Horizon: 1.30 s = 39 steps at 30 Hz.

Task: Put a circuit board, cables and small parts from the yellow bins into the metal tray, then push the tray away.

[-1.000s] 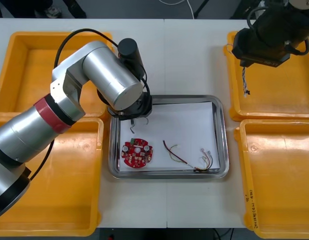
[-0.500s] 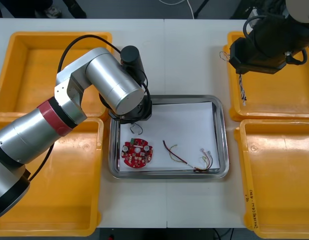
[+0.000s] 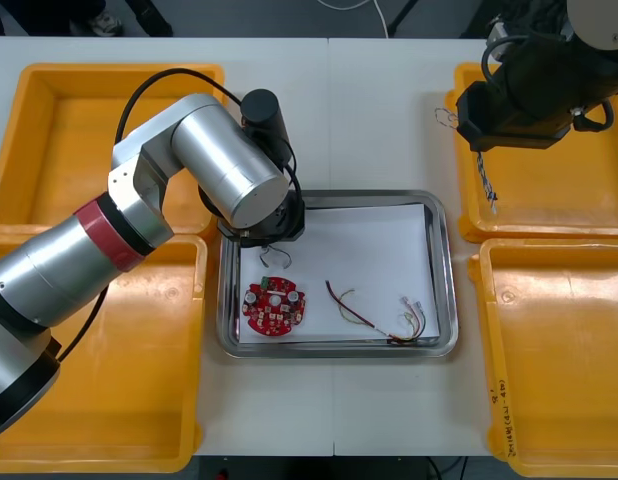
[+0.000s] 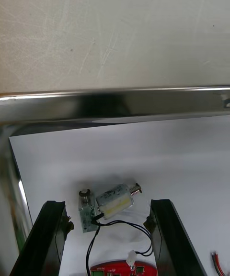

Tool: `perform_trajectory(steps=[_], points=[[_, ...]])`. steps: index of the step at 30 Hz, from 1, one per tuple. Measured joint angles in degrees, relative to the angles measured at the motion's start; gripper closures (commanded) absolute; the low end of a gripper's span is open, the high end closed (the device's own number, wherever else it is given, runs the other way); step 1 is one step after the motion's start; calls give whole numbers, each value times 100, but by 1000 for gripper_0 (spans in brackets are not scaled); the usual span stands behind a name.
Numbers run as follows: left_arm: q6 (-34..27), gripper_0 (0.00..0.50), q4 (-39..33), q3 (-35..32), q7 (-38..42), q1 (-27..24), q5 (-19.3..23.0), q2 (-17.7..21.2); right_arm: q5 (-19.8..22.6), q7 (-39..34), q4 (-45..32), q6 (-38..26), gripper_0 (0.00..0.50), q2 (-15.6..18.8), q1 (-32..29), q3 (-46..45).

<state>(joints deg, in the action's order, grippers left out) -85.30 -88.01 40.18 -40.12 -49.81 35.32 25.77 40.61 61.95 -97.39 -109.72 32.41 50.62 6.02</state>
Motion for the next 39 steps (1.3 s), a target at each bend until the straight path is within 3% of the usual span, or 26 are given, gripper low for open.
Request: perform_trajectory(steps=[4,9,20,24,26,30,35,39], points=[[-354,0,-217,-141,0,-49,132,6,13,140,-49,0,500,0,-1,201],[-762,0,-537,-435,0,-131,289,40,24,1290,-100,0,500,0,-2,369],[-1603,0,-904,-1248,-4,-321,776,396,148,1979,-314,191,500,-9,-9,983],[-1865,0,-906,-1640,-17,-363,941,555,140,2034,-328,259,500,-98,-9,1265],[-1962,0,-906,-1817,-52,-367,1015,650,105,2401,-329,263,500,-188,-10,1343],[-2125,0,-906,-2106,-359,-367,1134,852,4,3456,-329,270,500,-388,-11,1405],[-2269,0,-851,-2382,-1204,-367,1333,1129,-163,3627,-330,425,500,-510,-32,1630],[-2372,0,-666,-2644,-1781,-368,1473,1309,-298,4408,-330,858,500,-511,-205,1874]])
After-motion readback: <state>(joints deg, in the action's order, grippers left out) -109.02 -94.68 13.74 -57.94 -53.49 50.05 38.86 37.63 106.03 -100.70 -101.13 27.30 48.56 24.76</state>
